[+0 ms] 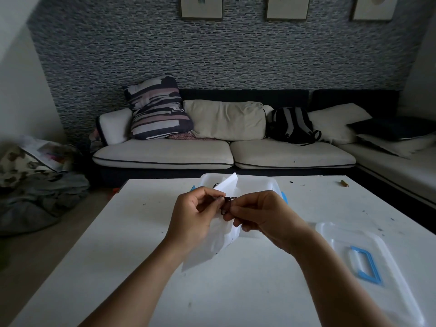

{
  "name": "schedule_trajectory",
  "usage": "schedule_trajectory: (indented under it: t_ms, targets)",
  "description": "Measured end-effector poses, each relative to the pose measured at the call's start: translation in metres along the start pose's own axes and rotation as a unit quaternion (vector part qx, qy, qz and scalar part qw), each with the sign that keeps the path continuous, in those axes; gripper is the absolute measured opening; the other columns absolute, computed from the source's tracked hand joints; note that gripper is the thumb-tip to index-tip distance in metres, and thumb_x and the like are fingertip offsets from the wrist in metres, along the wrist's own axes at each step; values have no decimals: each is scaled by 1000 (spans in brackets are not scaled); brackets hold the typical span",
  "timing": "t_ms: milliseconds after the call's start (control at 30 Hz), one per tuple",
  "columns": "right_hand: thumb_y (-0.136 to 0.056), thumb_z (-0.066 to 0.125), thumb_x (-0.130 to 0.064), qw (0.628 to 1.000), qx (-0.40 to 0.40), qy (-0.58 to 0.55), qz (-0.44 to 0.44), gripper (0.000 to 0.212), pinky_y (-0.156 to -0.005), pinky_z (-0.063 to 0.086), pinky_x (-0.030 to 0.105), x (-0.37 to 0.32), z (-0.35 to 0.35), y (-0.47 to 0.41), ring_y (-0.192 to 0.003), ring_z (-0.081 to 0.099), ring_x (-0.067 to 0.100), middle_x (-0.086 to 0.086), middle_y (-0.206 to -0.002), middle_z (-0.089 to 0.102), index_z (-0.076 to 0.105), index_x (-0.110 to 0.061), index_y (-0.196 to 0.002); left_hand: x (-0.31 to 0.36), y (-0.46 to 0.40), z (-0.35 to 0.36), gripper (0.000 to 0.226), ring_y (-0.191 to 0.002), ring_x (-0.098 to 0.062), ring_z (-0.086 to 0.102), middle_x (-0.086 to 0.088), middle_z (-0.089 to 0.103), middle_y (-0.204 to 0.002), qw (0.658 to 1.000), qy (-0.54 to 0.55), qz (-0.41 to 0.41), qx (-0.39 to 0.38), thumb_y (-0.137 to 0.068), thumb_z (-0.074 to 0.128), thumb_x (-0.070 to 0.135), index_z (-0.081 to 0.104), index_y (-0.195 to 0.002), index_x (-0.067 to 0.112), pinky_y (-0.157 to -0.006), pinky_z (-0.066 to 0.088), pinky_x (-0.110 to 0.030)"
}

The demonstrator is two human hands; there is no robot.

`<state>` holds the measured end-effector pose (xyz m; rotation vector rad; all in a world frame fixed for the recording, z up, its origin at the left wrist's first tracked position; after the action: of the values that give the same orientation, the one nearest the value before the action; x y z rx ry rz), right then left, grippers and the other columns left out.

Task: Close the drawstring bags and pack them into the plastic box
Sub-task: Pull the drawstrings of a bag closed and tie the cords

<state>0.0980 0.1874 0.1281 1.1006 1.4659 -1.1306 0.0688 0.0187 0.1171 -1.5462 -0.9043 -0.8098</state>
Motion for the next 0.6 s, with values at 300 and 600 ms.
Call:
schedule_trajectory:
  t_ms: [300,600]
  targets:
    - [-84,73,3,997,68,32,-33,7,-48,44,25,-6,-4,-1,-57,62,21,19,-74,74,67,0,-81,2,0,1,16,-80,-12,73,2,77,-81,999,41,-19,-2,-90,68,1,74,-87,16,-80,56,-24]
    - [-88,73,-13,991,96,76,-52,16,-49,31,26,-13,-21,2,-55,41,21,21,-63,59,75,-6,-74,10,0,1,9,-78,-10,72,-4,76,-82,990,139,-30,2,-89,66,-4,72,-92,3,-72,52,-14]
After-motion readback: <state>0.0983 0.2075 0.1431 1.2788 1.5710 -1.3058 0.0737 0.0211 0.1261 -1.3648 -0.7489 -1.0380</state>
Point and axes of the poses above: each hand's wrist, its own y-axis away from the middle knuckle, its own z-axis out of the palm, x = y × z, the point moved 3 cm from there along -y, towards the middle knuckle
